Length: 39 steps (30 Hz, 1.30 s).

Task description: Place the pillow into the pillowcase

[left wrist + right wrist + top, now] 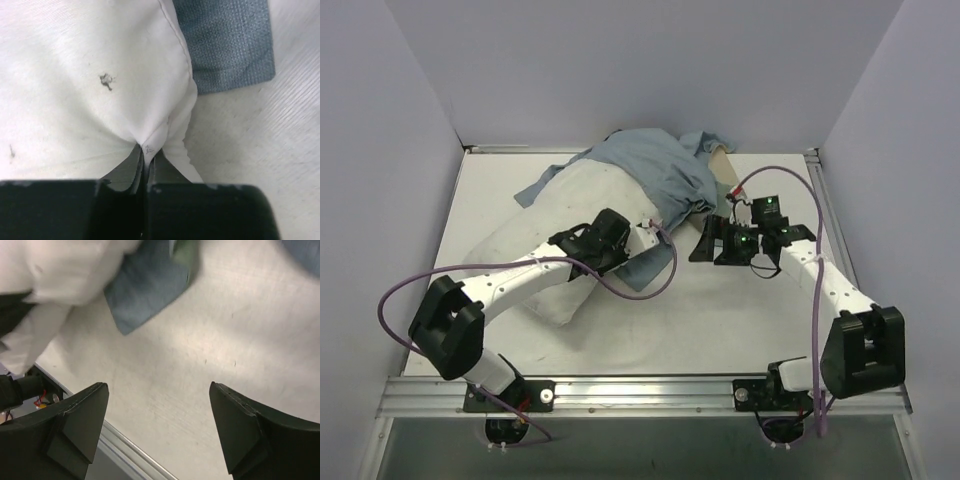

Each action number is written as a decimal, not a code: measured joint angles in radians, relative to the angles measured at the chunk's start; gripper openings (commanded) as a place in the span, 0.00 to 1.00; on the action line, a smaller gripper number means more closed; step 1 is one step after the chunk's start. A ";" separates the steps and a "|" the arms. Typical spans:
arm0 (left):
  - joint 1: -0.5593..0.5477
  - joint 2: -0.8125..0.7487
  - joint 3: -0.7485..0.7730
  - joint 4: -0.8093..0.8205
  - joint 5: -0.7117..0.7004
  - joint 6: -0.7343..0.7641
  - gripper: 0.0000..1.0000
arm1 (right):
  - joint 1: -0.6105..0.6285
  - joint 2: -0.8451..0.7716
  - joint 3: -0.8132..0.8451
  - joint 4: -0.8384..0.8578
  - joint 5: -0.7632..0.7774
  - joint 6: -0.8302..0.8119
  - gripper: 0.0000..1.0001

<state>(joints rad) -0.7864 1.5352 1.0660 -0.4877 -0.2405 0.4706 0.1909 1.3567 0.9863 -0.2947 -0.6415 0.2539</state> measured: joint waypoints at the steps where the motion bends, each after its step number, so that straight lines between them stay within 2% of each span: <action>1: 0.011 -0.005 0.032 -0.016 0.037 -0.016 0.00 | 0.002 -0.008 -0.055 0.015 -0.002 0.013 0.87; 5: 0.037 -0.033 0.117 -0.071 0.177 -0.054 0.00 | 0.029 0.107 -0.167 0.123 0.007 0.081 0.91; 10: 0.066 -0.045 0.174 -0.163 0.329 -0.105 0.00 | 0.055 0.291 -0.132 0.278 0.044 0.130 0.92; 13: 0.108 -0.039 0.229 -0.219 0.410 -0.155 0.00 | 0.068 0.374 -0.072 0.367 0.059 0.150 0.89; 15: 0.141 -0.026 0.279 -0.240 0.455 -0.192 0.00 | 0.079 0.426 -0.029 0.428 0.069 0.165 0.66; 16: 0.155 -0.018 0.303 -0.244 0.473 -0.209 0.00 | 0.085 0.458 -0.011 0.466 0.075 0.175 0.33; 17: 0.166 -0.011 0.325 -0.245 0.488 -0.227 0.00 | 0.090 0.481 0.001 0.488 0.072 0.179 0.13; 18: 0.173 -0.003 0.343 -0.245 0.499 -0.245 0.00 | 0.099 0.505 0.012 0.503 0.071 0.189 0.00; 21: 0.173 0.022 0.377 -0.218 0.507 -0.313 0.00 | 0.133 0.535 0.013 0.509 0.009 0.222 0.00; 23: 0.164 0.049 0.383 -0.179 0.481 -0.359 0.00 | 0.170 0.467 -0.035 0.513 -0.083 0.269 0.00; 27: 0.137 0.180 0.449 -0.085 0.388 -0.447 0.00 | 0.290 0.089 -0.166 0.507 -0.235 0.395 0.00; 29: 0.128 0.228 0.464 -0.035 0.347 -0.490 0.00 | 0.309 -0.087 -0.182 0.495 -0.295 0.397 0.00; 31: 0.119 0.236 0.443 0.011 0.333 -0.526 0.00 | 0.280 -0.160 -0.180 0.418 -0.352 0.342 0.00; 33: 0.110 0.216 0.384 0.087 0.331 -0.562 0.00 | 0.232 -0.159 -0.181 0.314 -0.400 0.272 0.00; 34: 0.108 0.198 0.332 0.130 0.331 -0.579 0.00 | 0.213 -0.132 -0.181 0.262 -0.417 0.240 0.16; 36: 0.108 0.164 0.233 0.186 0.350 -0.607 0.00 | 0.180 -0.064 -0.183 0.146 -0.442 0.174 0.35; 37: 0.108 0.145 0.178 0.206 0.364 -0.618 0.08 | 0.171 -0.048 -0.185 0.097 -0.447 0.145 0.56; 38: 0.108 0.128 0.128 0.216 0.378 -0.624 0.18 | 0.163 -0.039 -0.184 0.043 -0.460 0.116 0.62; 39: 0.106 0.114 0.083 0.216 0.401 -0.624 0.27 | 0.154 -0.039 -0.181 -0.014 -0.475 0.076 0.63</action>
<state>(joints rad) -0.6807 1.6489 1.1488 -0.2714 0.1600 -0.1539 0.3450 1.3182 0.8055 -0.3084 -1.1160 0.3294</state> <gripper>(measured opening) 0.148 0.570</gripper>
